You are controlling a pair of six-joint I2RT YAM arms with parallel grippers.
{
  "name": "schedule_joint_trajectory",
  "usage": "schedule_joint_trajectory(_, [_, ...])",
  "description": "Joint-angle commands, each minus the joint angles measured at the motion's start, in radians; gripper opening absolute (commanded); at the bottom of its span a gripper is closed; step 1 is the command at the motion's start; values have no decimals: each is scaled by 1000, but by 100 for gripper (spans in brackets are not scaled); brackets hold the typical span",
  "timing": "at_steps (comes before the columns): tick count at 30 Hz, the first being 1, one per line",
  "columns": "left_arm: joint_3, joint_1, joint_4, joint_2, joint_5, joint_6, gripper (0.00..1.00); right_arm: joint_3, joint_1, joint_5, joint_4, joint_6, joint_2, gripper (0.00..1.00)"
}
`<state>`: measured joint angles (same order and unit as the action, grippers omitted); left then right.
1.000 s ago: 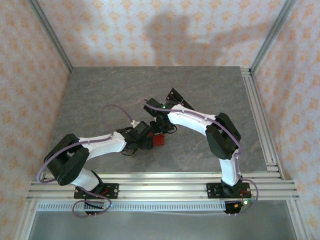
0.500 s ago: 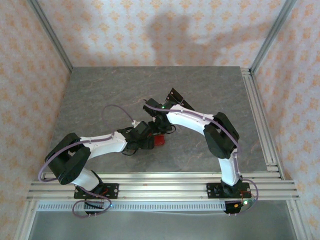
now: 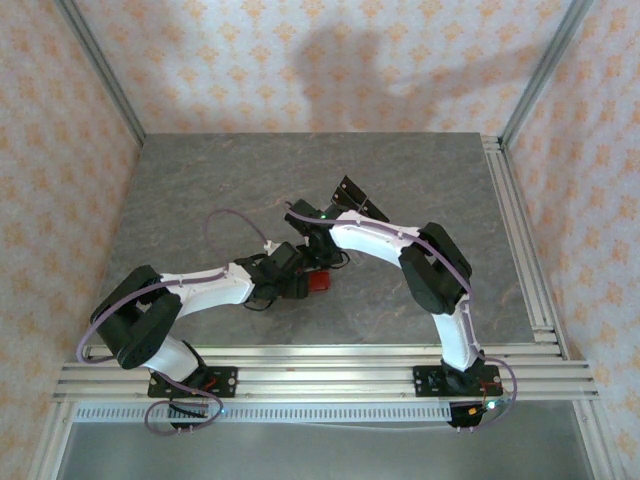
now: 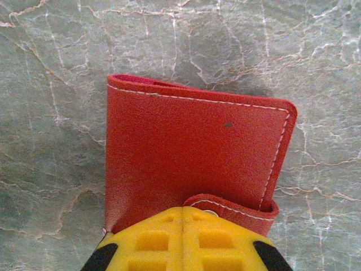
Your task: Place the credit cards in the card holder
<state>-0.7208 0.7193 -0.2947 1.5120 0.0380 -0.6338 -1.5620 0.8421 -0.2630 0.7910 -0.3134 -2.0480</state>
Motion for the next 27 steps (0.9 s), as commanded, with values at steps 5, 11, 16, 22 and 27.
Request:
schedule_joint_trajectory(5, [9,-8,-2,21,16,8,93,5,-11,0,-17,-13,-13,0])
schedule_joint_trajectory(11, [8,-8,-6,18,17,9,93,52,-26,-23,-55,-30,-2,0])
schedule_joint_trajectory(16, [9,-8,-8,16,16,8,93,106,-42,-43,-94,-47,8,0])
schedule_joint_trajectory(22, [8,-8,-14,12,16,9,93,211,-94,-124,-195,-94,25,0])
schedule_joint_trajectory(27, [6,-8,-17,10,18,9,92,274,-133,-173,-259,-119,18,0])
